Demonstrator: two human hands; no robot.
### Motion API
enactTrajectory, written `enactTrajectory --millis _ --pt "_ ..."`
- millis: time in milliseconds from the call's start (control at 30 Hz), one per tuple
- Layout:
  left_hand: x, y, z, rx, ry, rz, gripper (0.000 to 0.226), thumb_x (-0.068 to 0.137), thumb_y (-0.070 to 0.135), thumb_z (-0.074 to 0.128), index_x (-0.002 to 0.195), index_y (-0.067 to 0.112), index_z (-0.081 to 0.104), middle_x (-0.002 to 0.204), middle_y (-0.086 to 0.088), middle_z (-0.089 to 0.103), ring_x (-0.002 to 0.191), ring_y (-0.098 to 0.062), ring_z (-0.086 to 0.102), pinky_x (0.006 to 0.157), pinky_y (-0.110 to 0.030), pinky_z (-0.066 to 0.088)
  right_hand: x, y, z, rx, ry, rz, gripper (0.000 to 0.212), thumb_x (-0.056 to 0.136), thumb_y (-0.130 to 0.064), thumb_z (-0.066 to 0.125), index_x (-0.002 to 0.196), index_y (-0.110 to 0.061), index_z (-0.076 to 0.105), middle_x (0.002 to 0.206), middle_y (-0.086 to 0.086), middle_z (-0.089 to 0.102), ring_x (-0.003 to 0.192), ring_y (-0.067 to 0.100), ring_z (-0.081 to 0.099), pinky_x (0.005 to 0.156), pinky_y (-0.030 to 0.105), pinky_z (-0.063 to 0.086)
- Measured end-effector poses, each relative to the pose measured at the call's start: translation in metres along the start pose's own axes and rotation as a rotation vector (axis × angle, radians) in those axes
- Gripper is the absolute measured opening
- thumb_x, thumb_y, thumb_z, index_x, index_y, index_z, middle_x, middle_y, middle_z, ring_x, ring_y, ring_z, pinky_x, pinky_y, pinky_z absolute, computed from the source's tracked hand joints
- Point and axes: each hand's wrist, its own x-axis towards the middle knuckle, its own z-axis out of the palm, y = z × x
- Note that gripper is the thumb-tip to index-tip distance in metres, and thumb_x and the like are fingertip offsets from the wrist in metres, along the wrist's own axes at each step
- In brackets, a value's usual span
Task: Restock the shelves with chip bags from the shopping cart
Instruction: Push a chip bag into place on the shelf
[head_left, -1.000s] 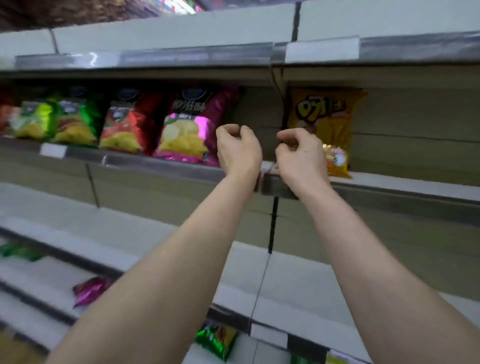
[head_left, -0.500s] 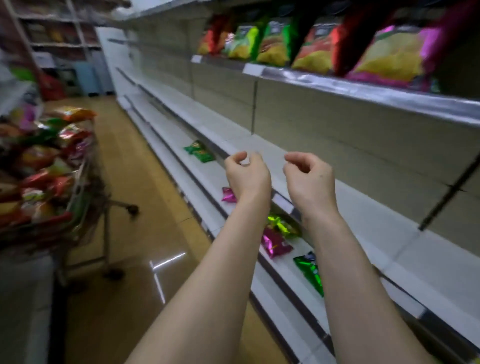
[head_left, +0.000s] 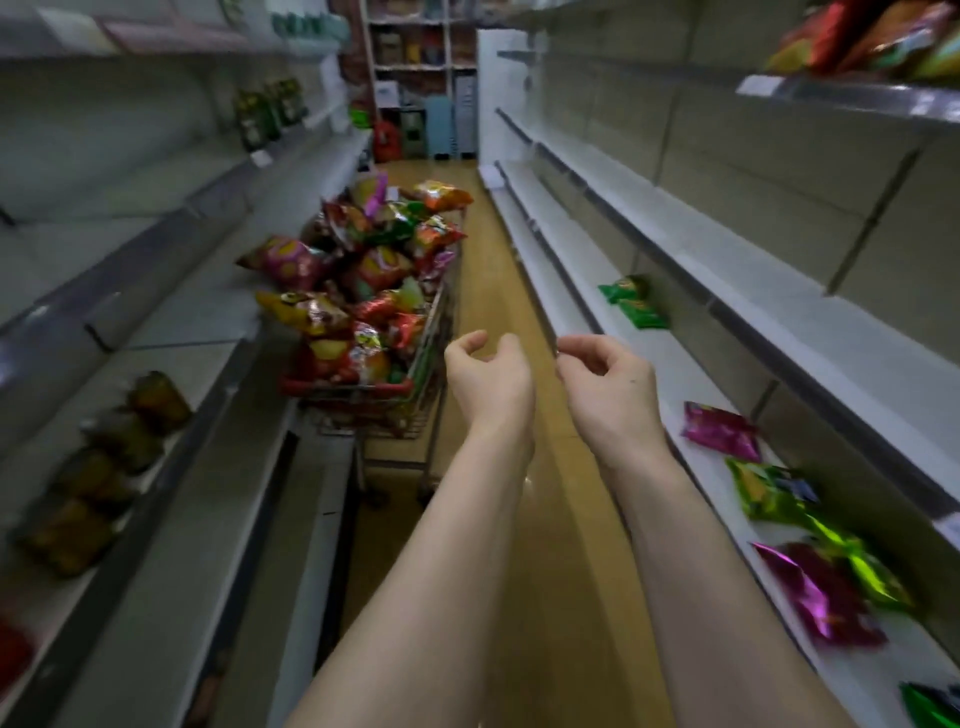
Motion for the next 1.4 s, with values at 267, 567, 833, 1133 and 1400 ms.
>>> enactTrajectory --millis 267,567,833,1133,1400 --pt "0.126 0.029 -0.051 -0.057 0.143 -0.015 0.025 0.094 0.018 0.058 0.116 0.023 0.049 0.105 0.000 0.058 0.086 -0.013 0.059 0.076 -0.031 0.054 0.064 0.001 0.119 0.010 -0.157 -0.025 0.020 0.095 -0.008 0.055 0.108 -0.020 0.064 0.090 -0.021 0.055 0.083 -0.011 0.050 0.061 -0.003 0.039" --pt "0.240 0.039 -0.064 -0.123 0.300 -0.072 0.028 0.094 0.019 0.057 0.121 0.022 0.049 0.122 -0.008 0.058 0.098 -0.019 0.060 0.082 -0.034 0.054 0.149 0.022 0.213 -0.002 -0.318 0.006 0.017 0.095 -0.011 0.056 0.100 -0.025 0.064 0.095 -0.012 0.062 0.090 -0.001 0.057 0.060 0.008 0.042" --pt "0.353 0.060 -0.015 -0.196 0.417 -0.054 0.024 0.095 0.018 0.056 0.118 0.022 0.049 0.107 -0.003 0.060 0.079 -0.010 0.058 0.064 -0.025 0.050 0.277 0.035 0.262 -0.017 -0.428 0.027 0.015 0.096 -0.017 0.056 0.104 -0.028 0.063 0.105 -0.007 0.062 0.100 0.009 0.057 0.079 0.024 0.048" --pt "0.459 0.072 -0.003 -0.192 0.547 -0.066 0.027 0.091 0.017 0.061 0.117 0.019 0.056 0.116 -0.013 0.064 0.092 -0.023 0.064 0.079 -0.038 0.057 0.361 0.043 0.331 -0.011 -0.542 0.072 0.016 0.096 -0.015 0.056 0.105 -0.024 0.065 0.095 -0.015 0.060 0.096 0.006 0.057 0.083 0.022 0.045" --pt "0.593 0.095 -0.040 -0.211 0.588 -0.072 0.027 0.092 0.015 0.060 0.119 0.014 0.054 0.084 -0.002 0.060 0.069 -0.013 0.056 0.065 -0.032 0.050 0.425 0.046 0.449 -0.054 -0.636 0.152 0.015 0.096 -0.017 0.054 0.107 -0.025 0.062 0.088 -0.014 0.055 0.078 0.001 0.054 0.057 0.008 0.039"
